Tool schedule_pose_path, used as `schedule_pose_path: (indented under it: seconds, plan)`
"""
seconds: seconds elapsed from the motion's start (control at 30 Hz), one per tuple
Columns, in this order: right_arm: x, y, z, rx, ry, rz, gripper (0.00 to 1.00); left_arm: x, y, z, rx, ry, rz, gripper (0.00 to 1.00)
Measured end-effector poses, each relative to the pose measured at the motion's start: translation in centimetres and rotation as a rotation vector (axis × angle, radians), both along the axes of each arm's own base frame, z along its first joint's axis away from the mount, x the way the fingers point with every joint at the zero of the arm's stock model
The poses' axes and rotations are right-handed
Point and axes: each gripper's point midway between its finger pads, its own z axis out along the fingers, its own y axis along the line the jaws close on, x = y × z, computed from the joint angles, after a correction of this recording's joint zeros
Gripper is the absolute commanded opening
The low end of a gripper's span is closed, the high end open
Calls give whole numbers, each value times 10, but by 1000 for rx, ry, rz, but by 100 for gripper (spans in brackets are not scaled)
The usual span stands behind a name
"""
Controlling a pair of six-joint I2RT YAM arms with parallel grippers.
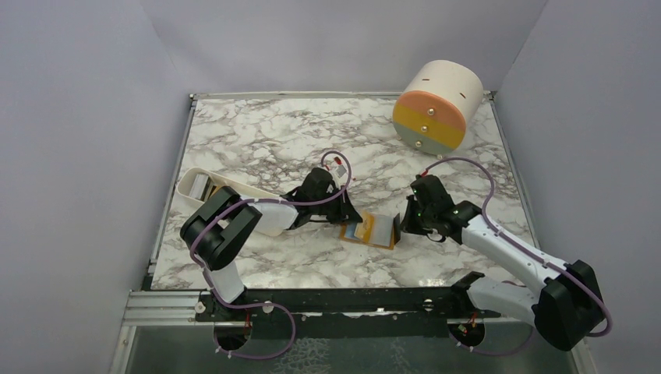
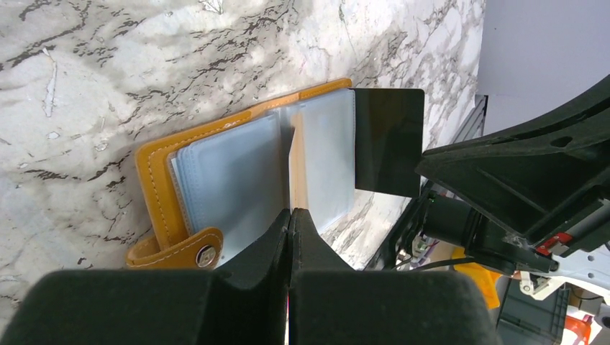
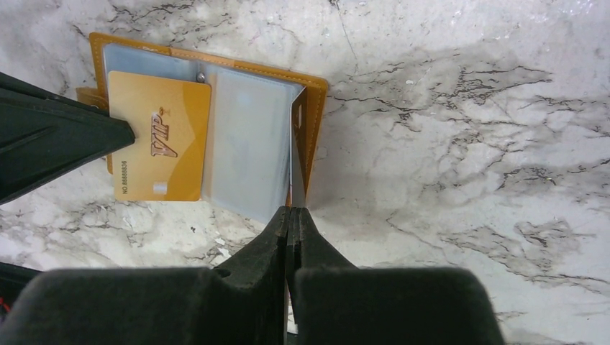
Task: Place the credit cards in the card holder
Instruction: Insert the credit card into the card holder.
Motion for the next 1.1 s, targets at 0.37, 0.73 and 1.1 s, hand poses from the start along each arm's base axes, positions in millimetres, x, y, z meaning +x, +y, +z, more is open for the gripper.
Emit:
schedule_pose_path:
  seconds: [0.37, 0.73, 1.1]
  plan:
    - [-5, -5, -19, -31, 46, -25, 1, 0, -1, -3, -28, 6, 19, 0]
    - [-9, -10, -26, -47, 59, -38, 1, 4, 4, -11, -10, -18, 53, 0]
    - [-10, -11, -29, -49, 62, -38, 1, 8, 6, -20, -9, -40, 73, 0]
